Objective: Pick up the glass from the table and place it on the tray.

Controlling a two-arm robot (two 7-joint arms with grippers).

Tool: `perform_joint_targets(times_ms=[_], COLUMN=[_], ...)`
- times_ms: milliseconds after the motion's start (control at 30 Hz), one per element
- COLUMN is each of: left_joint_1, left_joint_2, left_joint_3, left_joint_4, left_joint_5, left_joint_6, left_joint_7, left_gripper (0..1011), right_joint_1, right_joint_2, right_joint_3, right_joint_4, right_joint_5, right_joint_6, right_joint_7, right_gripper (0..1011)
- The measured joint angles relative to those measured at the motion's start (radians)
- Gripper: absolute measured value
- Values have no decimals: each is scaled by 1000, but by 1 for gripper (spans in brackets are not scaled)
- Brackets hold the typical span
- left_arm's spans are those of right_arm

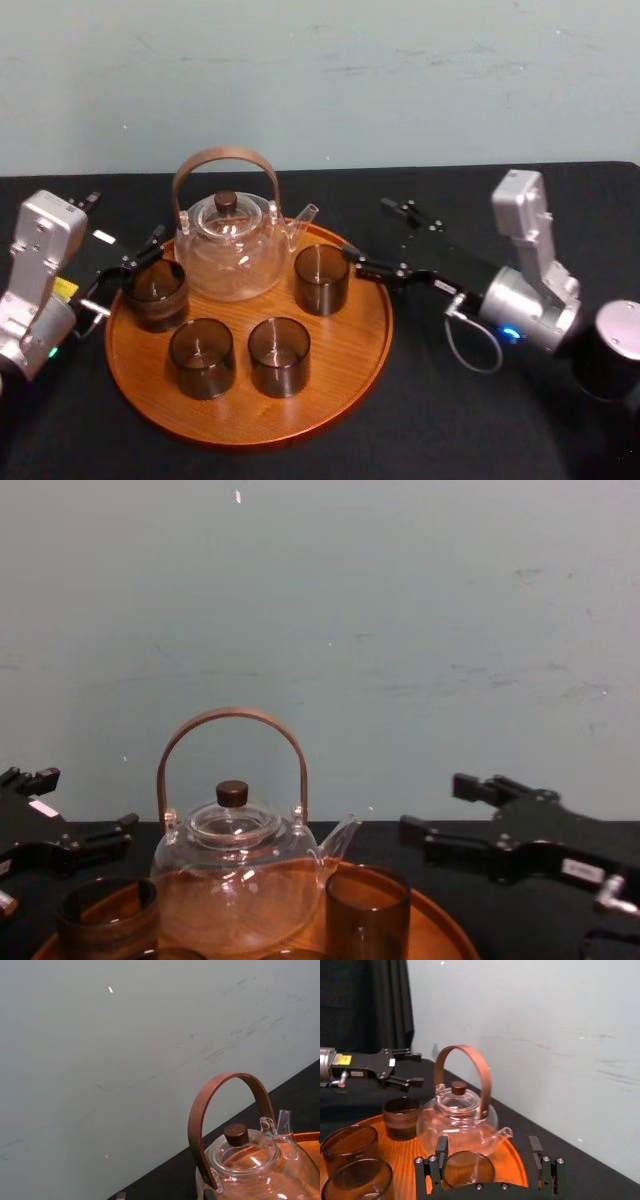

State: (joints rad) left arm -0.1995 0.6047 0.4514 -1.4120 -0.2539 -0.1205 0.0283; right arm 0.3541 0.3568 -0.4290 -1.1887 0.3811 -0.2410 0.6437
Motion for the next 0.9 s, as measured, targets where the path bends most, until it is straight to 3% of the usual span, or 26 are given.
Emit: perform_joint_targets(times_ms=[433,700,900], left_joint_1=[0,0,0], left_joint_2=[0,0,0], left_joint_3=[0,0,0], left_joint_4=[0,0,0], left_joint_5=[0,0,0], left_joint_6=[0,0,0], left_joint_7=[0,0,0], left_gripper=[1001,1001,1002], right_joint_1=[-146,-217,-230], right_joint_2=[83,104,103], right_joint_3=[101,171,188], right_joint_4=[-109,-123,-116], right_joint_5=[43,20,3], right_joint_6=[-21,-39,-41], right_joint_7=[-76,-152,-180], right_gripper=[1002,1002,1002])
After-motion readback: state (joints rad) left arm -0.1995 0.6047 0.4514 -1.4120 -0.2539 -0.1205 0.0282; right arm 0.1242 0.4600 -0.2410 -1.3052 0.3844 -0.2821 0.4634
